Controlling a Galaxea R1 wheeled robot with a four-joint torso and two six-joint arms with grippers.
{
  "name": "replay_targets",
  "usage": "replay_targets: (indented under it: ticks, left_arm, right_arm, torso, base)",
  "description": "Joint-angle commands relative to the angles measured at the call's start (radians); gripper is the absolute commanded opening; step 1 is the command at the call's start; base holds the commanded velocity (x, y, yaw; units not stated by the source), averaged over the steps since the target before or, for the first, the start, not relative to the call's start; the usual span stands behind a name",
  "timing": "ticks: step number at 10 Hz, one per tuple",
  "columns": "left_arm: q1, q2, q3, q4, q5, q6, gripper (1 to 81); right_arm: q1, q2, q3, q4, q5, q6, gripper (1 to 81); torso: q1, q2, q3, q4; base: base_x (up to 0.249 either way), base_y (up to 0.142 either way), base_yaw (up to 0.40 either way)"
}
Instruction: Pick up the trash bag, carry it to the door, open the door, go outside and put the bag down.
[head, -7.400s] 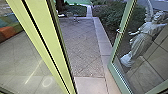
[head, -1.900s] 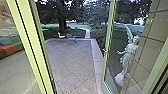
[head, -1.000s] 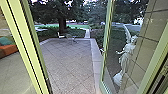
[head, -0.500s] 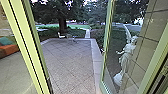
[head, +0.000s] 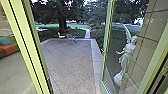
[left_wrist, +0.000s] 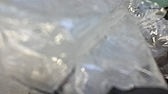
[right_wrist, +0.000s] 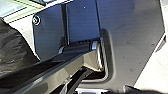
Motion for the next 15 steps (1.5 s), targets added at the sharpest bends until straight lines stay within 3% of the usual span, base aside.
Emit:
replay_targets:
  ticks: [1, 15]
  left_arm:
    - [-0.048, 0.034, -0.068, 0.010, 0.080, 0.001, 1.0]
    - [-0.047, 0.054, -0.102, 0.007, 0.080, 0.001, 1.0]
  right_arm:
    - [0.033, 0.036, -0.017, -0.027, -0.050, -0.007, 81.1]
    - [0.032, 0.041, -0.021, -0.034, -0.048, -0.007, 81.1]
  torso:
    - [0.000, 0.000, 0.000, 0.000]
    - [-0.001, -0.001, 0.000, 0.000]
  base:
    - [0.000, 0.000, 0.000]
    - [0.010, 0.000, 0.000]
